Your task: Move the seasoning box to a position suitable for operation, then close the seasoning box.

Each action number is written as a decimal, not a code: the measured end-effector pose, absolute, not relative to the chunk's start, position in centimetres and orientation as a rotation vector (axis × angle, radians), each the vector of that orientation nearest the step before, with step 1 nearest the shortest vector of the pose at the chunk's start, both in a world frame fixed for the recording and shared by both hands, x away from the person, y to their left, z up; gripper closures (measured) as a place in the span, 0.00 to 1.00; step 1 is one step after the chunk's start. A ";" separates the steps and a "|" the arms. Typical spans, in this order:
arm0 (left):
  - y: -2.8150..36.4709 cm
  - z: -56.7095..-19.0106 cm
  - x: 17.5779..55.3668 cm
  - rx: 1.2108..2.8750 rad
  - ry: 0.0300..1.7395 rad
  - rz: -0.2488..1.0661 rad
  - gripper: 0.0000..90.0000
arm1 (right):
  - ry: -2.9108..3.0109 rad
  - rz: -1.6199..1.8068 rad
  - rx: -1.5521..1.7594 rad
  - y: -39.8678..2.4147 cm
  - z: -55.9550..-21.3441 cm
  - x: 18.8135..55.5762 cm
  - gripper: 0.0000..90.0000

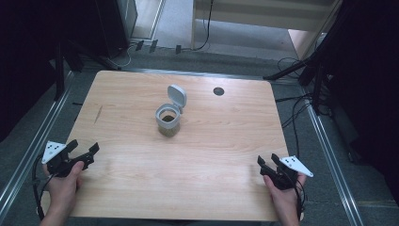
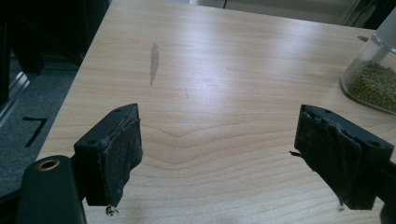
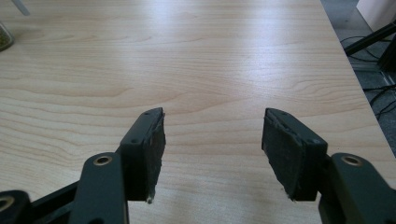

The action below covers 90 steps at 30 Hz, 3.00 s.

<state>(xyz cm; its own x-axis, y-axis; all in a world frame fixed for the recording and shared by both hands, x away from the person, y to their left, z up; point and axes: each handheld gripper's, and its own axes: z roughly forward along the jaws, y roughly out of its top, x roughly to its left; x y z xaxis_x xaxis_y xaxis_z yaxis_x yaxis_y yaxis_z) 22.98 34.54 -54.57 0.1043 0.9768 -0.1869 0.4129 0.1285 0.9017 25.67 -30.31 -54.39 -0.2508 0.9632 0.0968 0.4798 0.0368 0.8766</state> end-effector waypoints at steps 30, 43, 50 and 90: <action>28.0 -51.9 29.0 1.480 1.322 0.612 0.57 | 1.844 1.288 1.291 -19.9 -49.3 29.3 0.91; 24.0 -50.6 33.7 1.486 1.283 0.561 0.91 | 1.909 1.349 1.300 -13.5 -49.3 33.1 0.95; 21.5 -51.0 35.9 1.553 1.247 0.513 1.00 | 1.960 1.368 1.280 -9.2 -49.8 34.2 0.98; 16.9 -52.4 36.0 1.649 1.161 0.448 1.00 | 1.970 1.271 1.341 -5.1 -51.4 37.1 1.00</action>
